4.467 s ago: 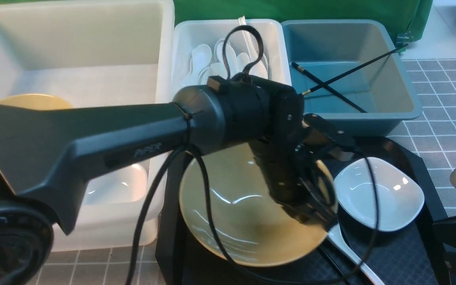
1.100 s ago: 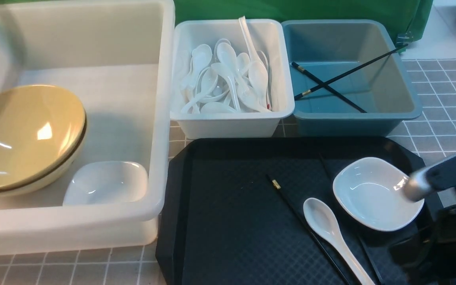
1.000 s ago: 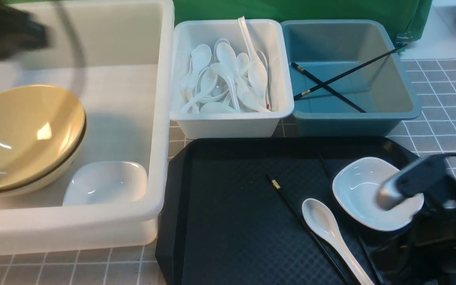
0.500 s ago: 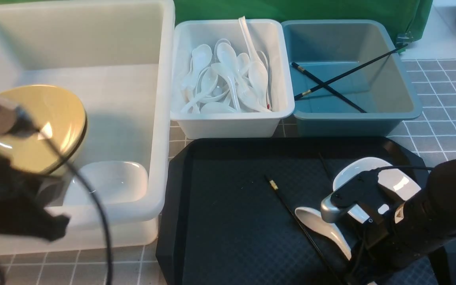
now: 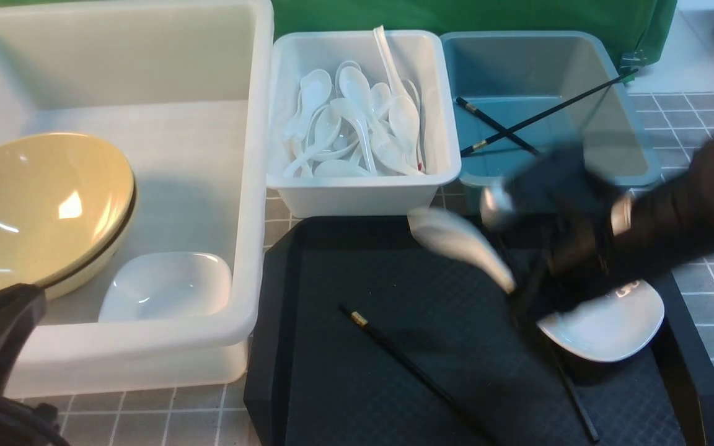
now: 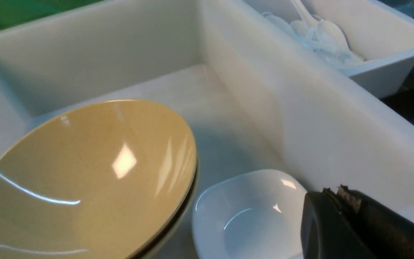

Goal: On grey table put chopsticks spoon bowls plates into blue grey white boxes.

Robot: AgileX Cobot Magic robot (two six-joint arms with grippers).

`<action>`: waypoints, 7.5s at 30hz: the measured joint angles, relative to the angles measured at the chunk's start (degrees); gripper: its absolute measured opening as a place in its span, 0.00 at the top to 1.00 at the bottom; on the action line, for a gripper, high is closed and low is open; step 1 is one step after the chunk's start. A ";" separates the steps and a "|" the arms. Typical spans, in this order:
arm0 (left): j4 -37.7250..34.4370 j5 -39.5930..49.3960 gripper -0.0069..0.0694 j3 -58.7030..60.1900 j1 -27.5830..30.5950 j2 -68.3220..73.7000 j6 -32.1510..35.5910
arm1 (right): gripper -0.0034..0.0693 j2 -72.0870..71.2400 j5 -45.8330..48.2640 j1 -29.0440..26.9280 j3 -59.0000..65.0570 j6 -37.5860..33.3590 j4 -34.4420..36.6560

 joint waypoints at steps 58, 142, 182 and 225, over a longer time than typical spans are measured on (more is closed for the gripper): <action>-1.35 -6.15 0.92 2.09 0.00 -1.20 -0.06 | 0.83 10.64 1.73 -0.04 10.00 10.74 -10.27; -1.53 -6.11 0.92 2.09 0.00 -1.20 -0.17 | 0.41 22.66 1.34 -14.18 -32.22 17.25 -14.67; -0.01 -6.45 0.92 2.09 0.00 -2.07 0.97 | 0.59 19.61 0.56 -14.84 -5.62 8.67 -16.45; -0.01 -6.61 0.92 4.20 0.00 -15.91 1.25 | 0.85 28.00 -16.31 18.53 -33.40 -23.99 38.71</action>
